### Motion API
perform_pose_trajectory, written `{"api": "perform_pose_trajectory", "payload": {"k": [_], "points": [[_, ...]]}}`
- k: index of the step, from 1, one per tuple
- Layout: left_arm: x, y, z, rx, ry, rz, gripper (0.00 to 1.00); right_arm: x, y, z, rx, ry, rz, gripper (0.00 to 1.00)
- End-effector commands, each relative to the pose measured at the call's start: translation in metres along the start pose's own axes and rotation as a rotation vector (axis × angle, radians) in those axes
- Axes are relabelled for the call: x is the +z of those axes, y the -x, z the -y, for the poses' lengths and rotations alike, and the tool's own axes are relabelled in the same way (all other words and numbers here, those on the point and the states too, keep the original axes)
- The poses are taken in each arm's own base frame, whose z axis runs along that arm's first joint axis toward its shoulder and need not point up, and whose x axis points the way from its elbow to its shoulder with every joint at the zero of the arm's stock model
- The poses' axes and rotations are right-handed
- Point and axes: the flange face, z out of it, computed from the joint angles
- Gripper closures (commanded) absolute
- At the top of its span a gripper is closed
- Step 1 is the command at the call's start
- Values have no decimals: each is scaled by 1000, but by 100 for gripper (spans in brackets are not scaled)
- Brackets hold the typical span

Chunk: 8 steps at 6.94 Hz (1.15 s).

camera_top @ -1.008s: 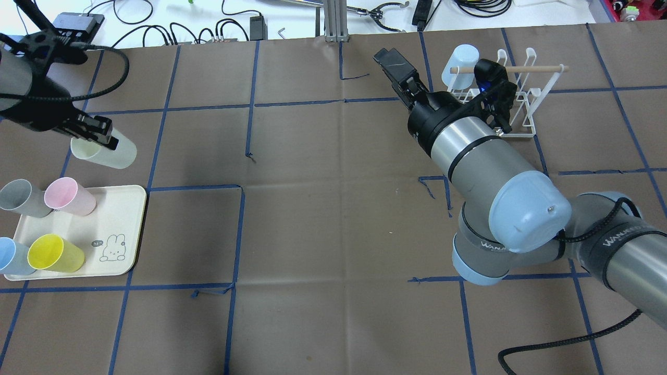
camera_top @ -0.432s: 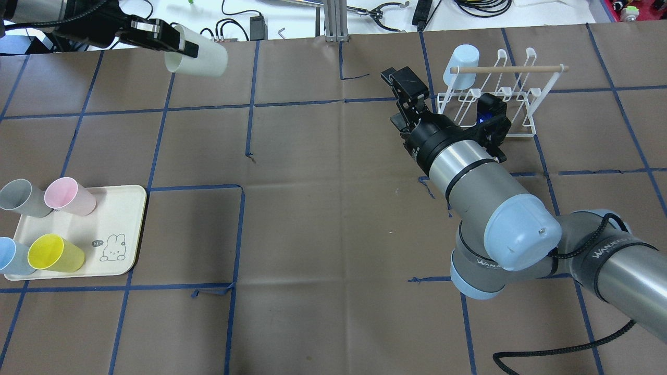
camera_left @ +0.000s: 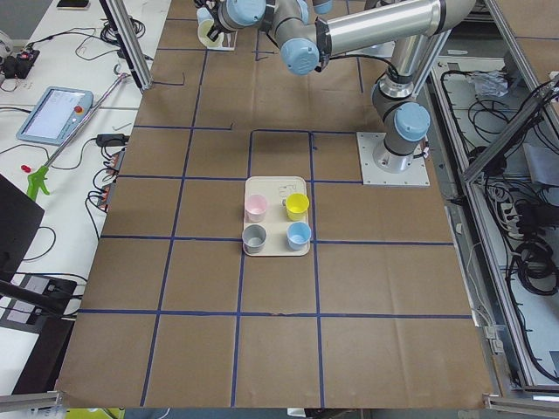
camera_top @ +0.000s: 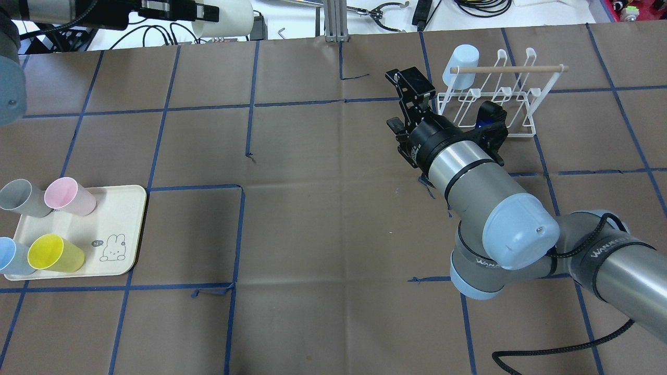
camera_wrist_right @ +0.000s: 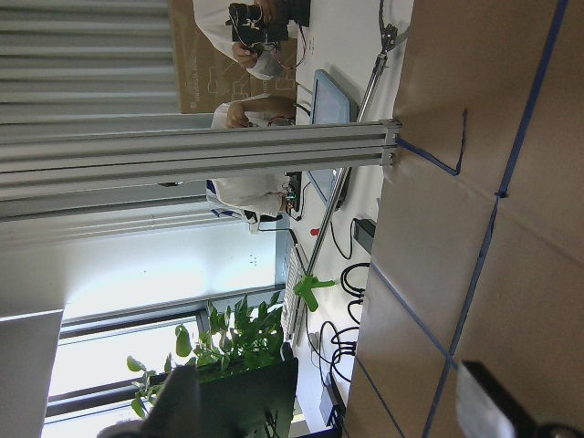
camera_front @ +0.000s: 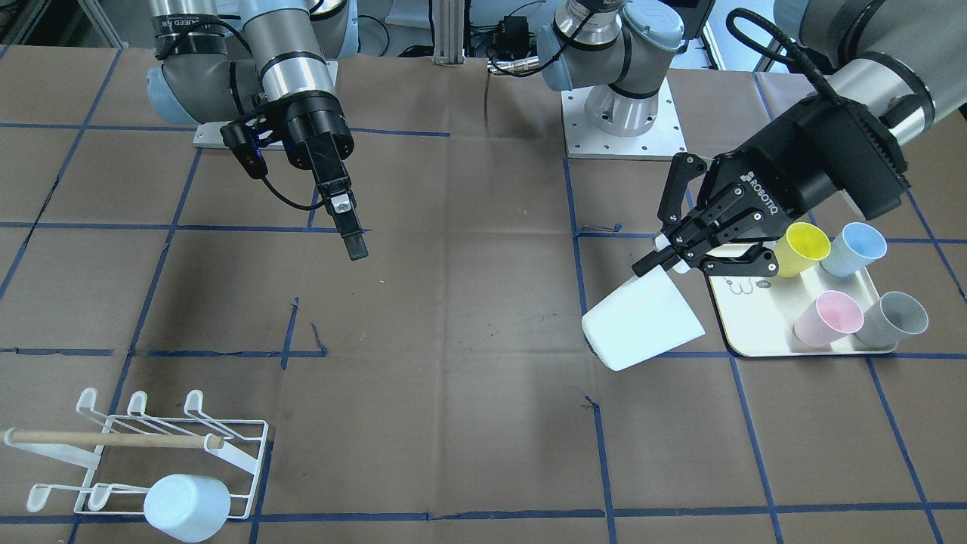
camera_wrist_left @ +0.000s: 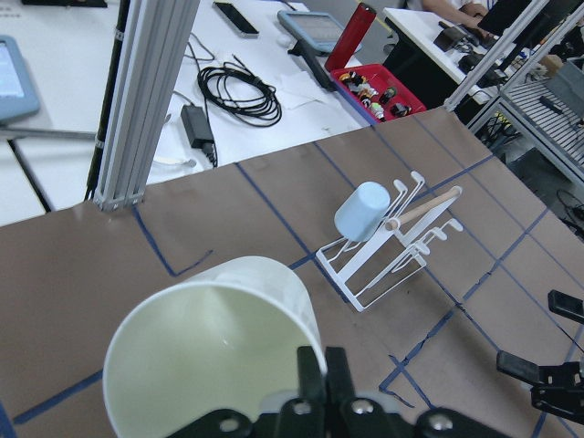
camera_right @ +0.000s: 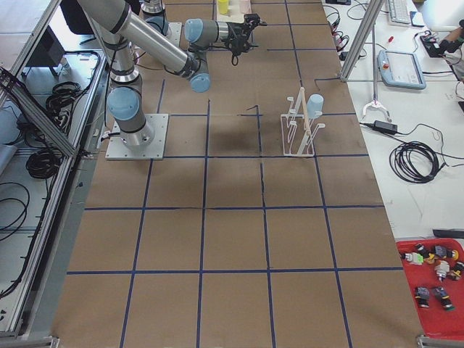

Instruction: Transfer IKEA cup to right arm and place on rack

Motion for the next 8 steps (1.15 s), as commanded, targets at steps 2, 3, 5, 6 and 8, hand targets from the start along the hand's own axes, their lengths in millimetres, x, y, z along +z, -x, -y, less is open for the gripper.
{"api": "perform_pose_trajectory", "payload": {"k": [2, 3, 5, 6, 8], "points": [[38, 14, -58, 217, -117, -69, 100, 9, -10, 2, 16, 2, -33, 0], [42, 10, -69, 295, -177, -76, 100, 9, -10, 1, 25, 6, -33, 0], [65, -27, -129, 407, -224, -76, 99, 8, -11, -1, 74, 16, -37, 0], [74, -52, -147, 406, -238, -85, 99, 8, -12, -7, 162, 27, -40, 0], [93, -73, -158, 416, -247, -108, 99, 13, -20, -25, 173, 61, -117, 0]]}}
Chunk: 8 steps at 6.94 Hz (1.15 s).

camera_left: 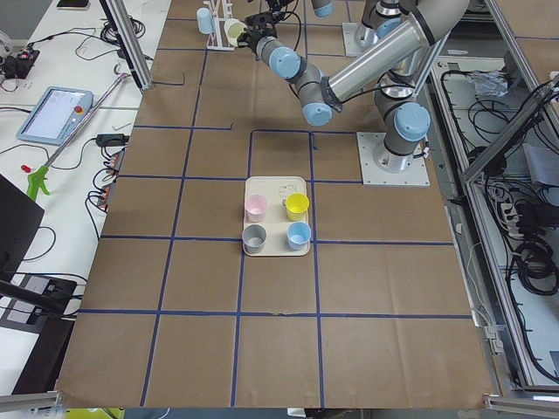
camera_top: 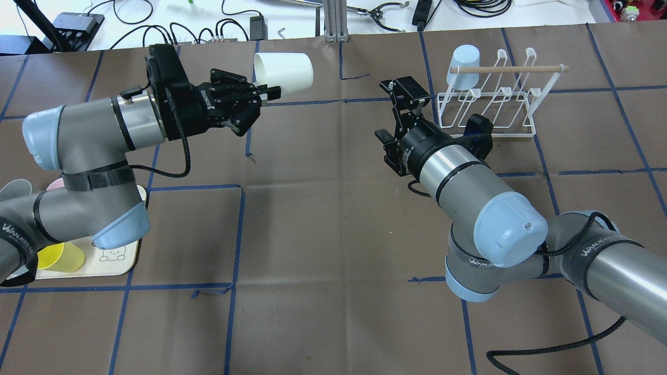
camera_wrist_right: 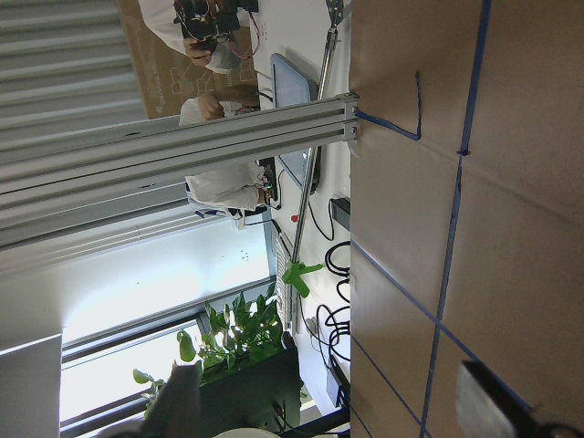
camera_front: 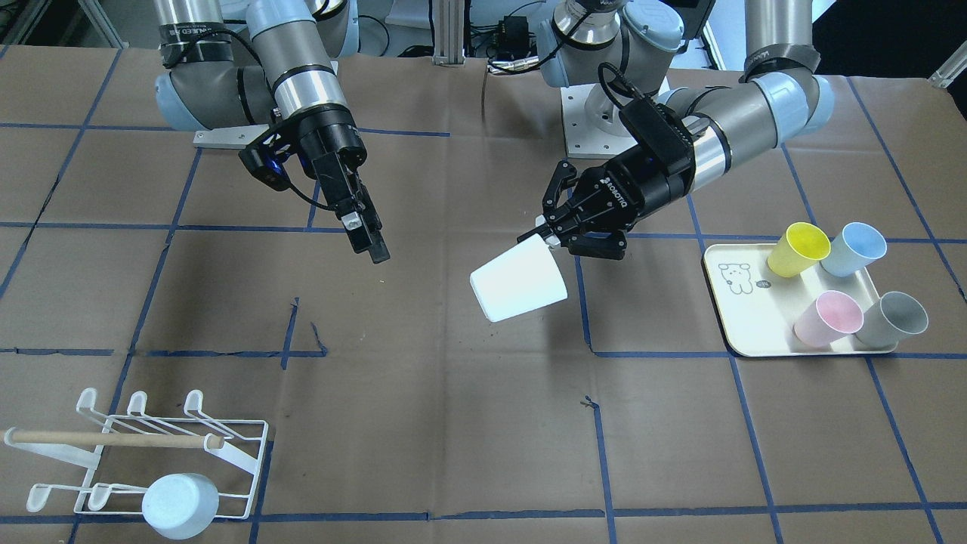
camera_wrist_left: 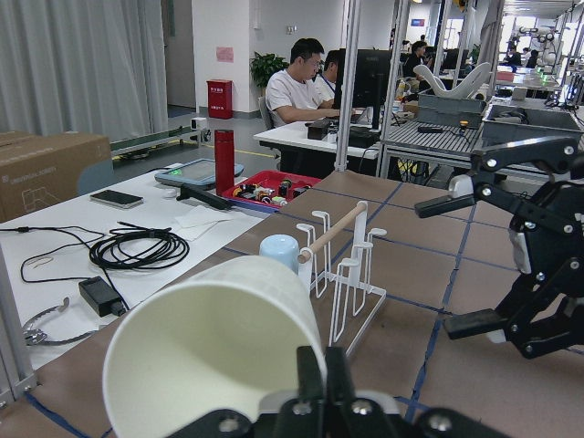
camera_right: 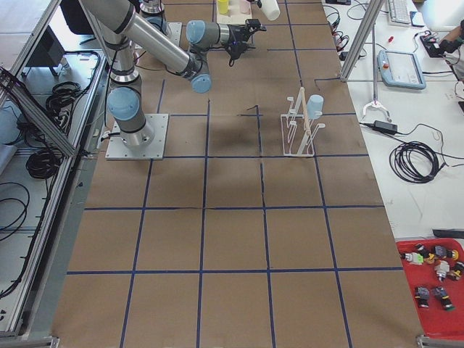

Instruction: Transfer IKEA cup to right arm and place on rack

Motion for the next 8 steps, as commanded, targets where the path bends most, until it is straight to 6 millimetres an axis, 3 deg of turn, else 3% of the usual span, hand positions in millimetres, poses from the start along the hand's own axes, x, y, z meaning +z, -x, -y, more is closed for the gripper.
{"api": "perform_pose_trajectory", "payload": {"k": [1, 2, 4, 8], "points": [[16, -31, -6, 4, 1, -32, 99, 3, -6, -14, 11, 24, -43, 0], [15, -33, -6, 5, 0, -33, 99, 2, -8, -24, 4, 42, -46, 0], [15, -34, -5, 7, -1, -34, 99, 7, 7, -45, 36, 74, -56, 0], [15, -35, -5, 8, -2, -33, 97, 12, 22, -58, 50, 93, -31, 1]]}}
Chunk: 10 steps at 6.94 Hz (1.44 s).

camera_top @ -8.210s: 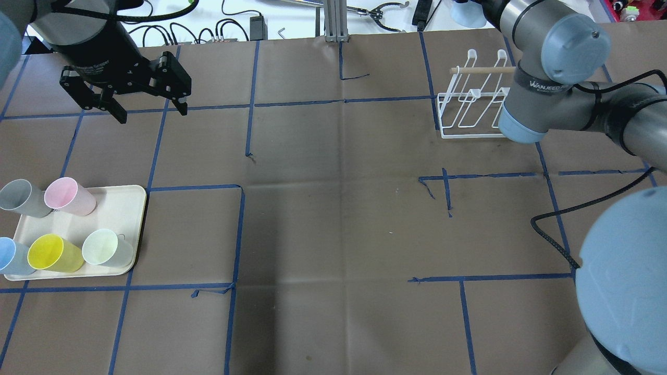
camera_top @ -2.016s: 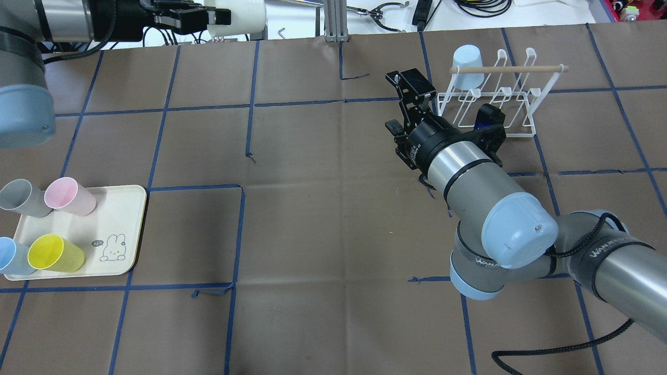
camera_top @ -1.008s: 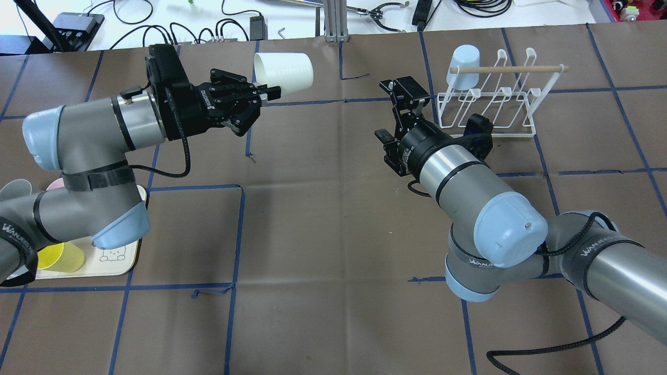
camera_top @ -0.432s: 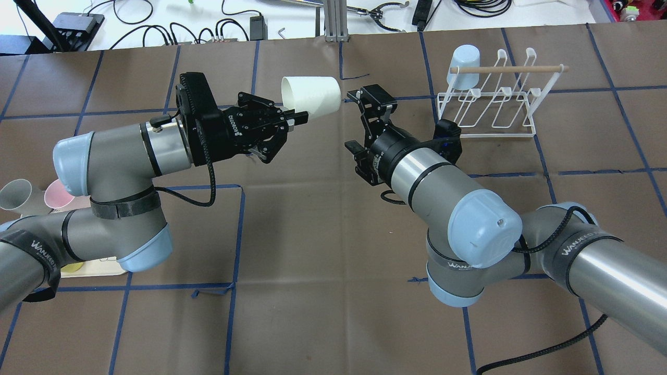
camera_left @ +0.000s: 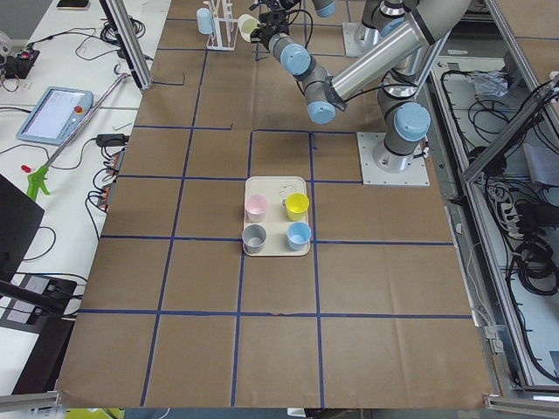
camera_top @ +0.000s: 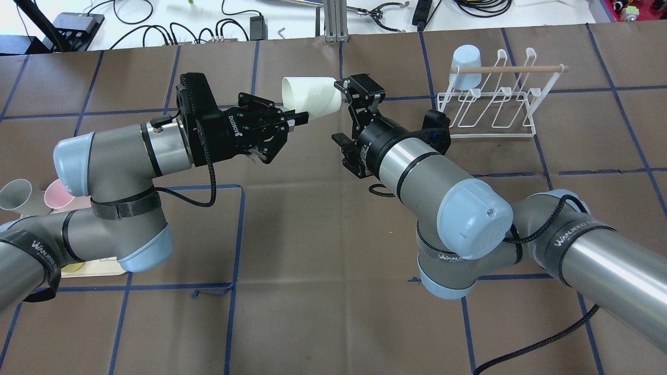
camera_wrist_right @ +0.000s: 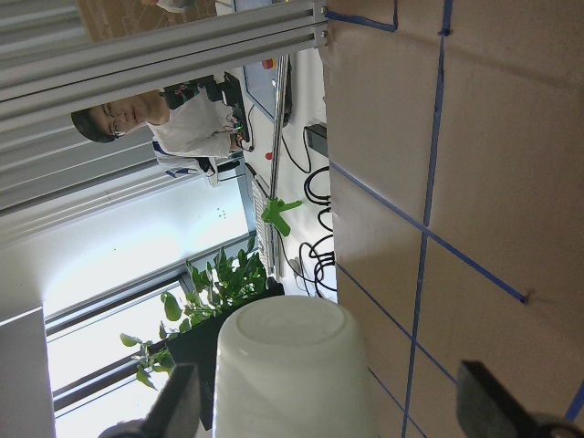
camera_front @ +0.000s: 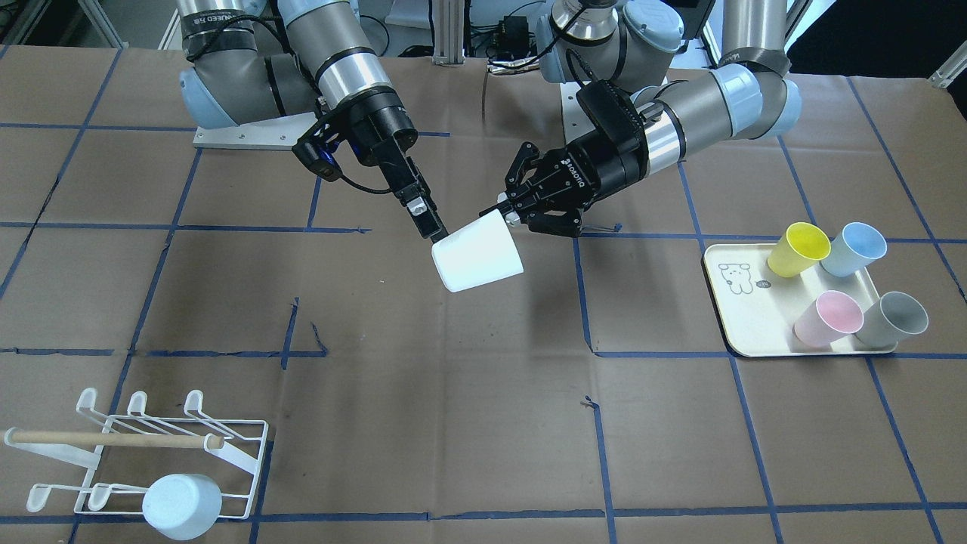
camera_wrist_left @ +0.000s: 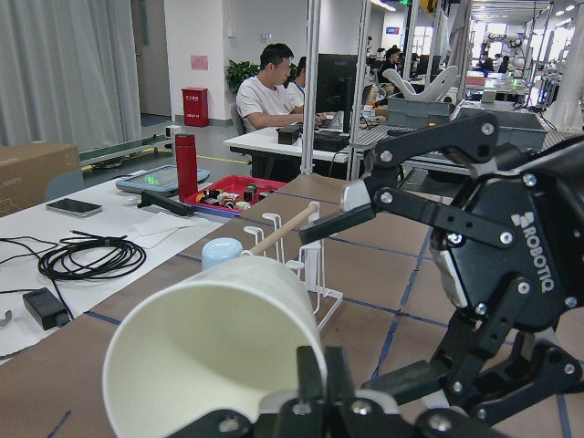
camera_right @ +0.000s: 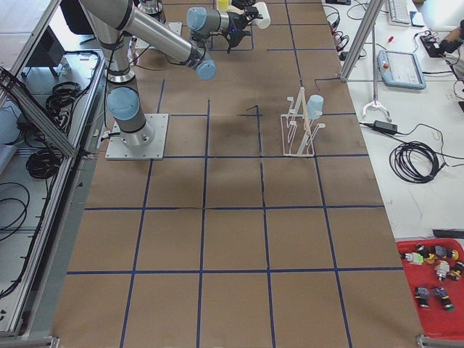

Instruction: Transfer IKEA cup to right arm and place on rack

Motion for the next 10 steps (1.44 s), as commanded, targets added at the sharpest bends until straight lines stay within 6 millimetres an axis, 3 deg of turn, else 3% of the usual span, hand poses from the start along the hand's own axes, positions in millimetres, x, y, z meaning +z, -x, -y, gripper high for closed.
{"api": "perform_pose_trajectory", "payload": {"k": [1, 5, 7, 8, 10], "points": [[0, 0, 0, -1, 1, 1, 97, 9, -1, 0, 5, 3, -8, 1], [1, 0, 0, -2, 1, 0, 96, 44, 14, -4, 7, 22, 11, 1], [0, -1, 1, -1, 1, 0, 96, 49, 16, -5, 9, 28, 10, 1], [0, -1, 1, -1, 1, 0, 96, 51, 13, -5, 8, 34, 4, 6], [0, -1, 1, 1, 0, 1, 95, 51, 11, -5, 0, 37, -3, 35]]}}
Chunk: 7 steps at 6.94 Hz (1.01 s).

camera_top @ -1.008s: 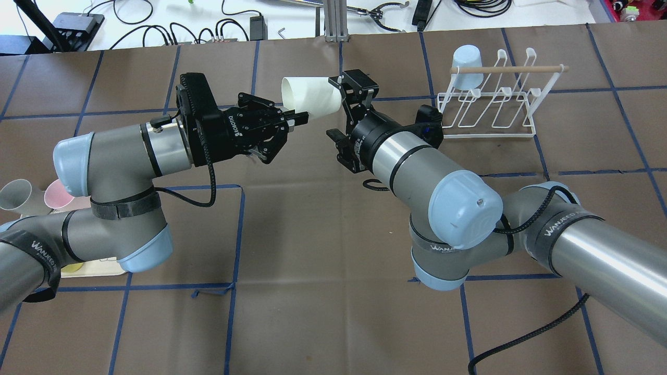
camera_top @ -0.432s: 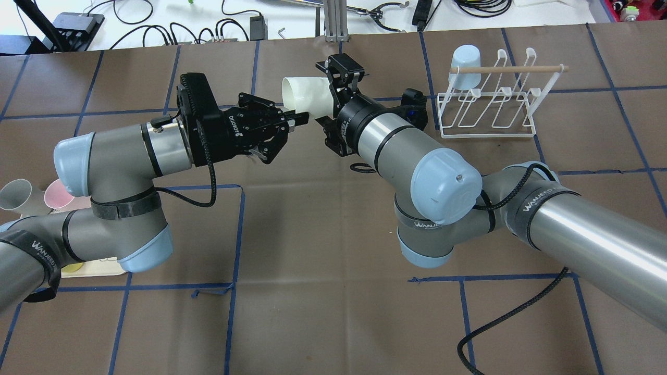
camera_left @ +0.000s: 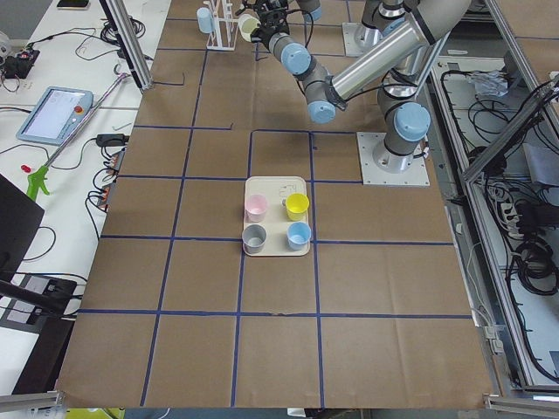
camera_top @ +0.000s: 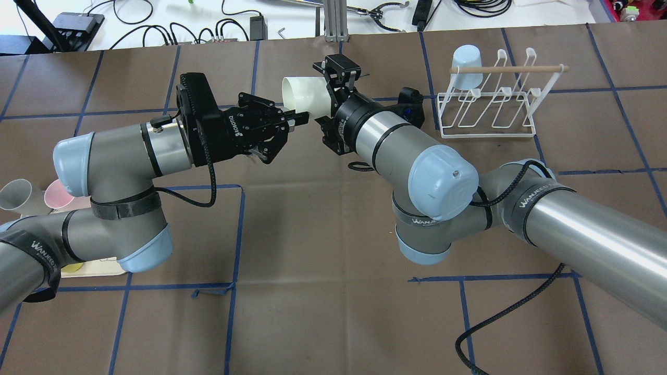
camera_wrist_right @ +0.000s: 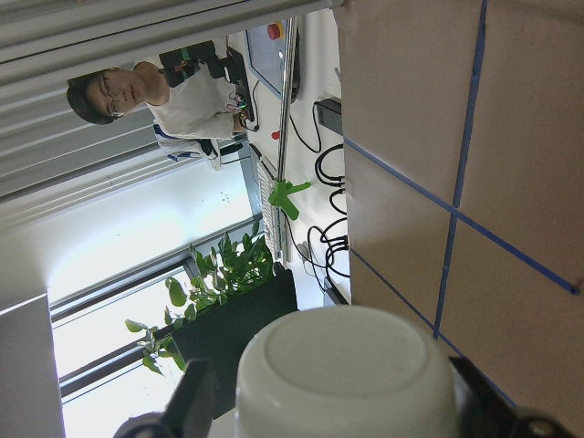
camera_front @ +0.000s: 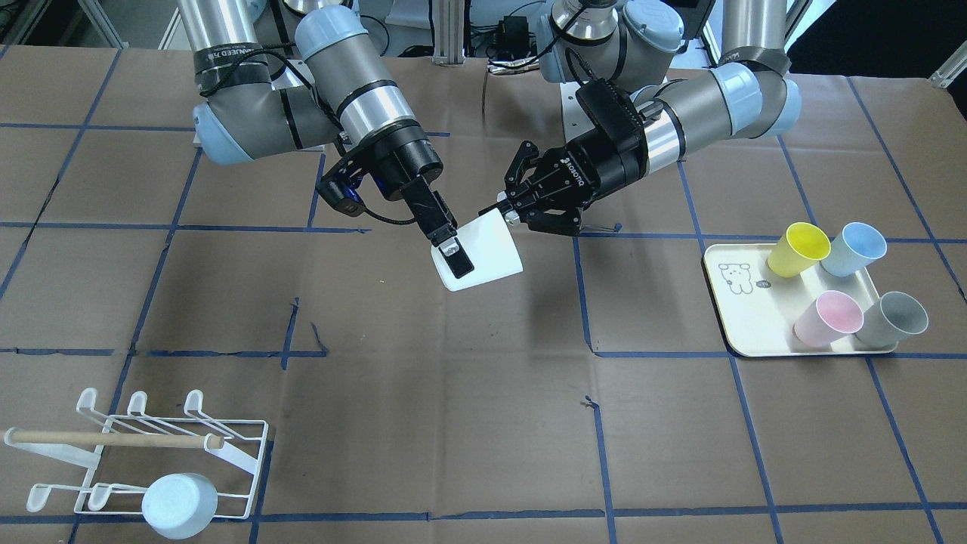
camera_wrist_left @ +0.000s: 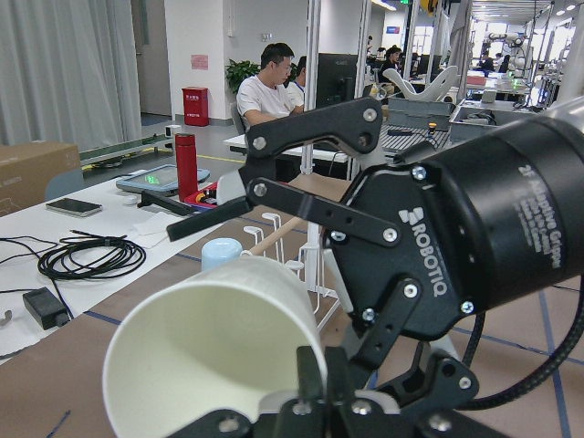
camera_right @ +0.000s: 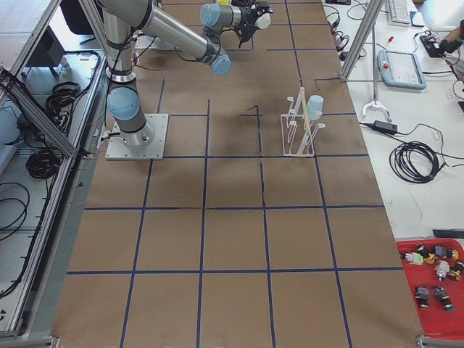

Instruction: Transfer IKEA cup to right arm and place on rack

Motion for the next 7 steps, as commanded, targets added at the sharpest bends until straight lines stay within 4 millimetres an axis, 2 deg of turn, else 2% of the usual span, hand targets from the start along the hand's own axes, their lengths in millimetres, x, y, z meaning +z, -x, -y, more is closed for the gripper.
{"api": "perform_pose_trajectory", "payload": {"k": [1, 2, 3, 4, 5, 6, 7], "points": [[0, 0, 1, 2, 0, 2, 94, 0, -1, 0, -10, 3, -4, 50], [-1, -1, 2, 3, 0, 2, 93, 0, -1, 0, -14, 4, -1, 60], [-1, -1, 4, 3, -1, 5, 74, -1, 0, -1, -15, 6, 3, 65], [0, 2, 4, -9, -1, 5, 26, -1, 0, -1, -18, 9, 5, 70], [-1, 2, 4, -11, -2, 4, 8, -1, 0, -1, -18, 9, 5, 72], [-2, 2, 7, -16, -4, 7, 2, -1, 0, -1, -18, 9, 8, 73], [-2, 3, 8, -15, -4, 10, 1, -1, 0, -1, -18, 9, 8, 75]]}}
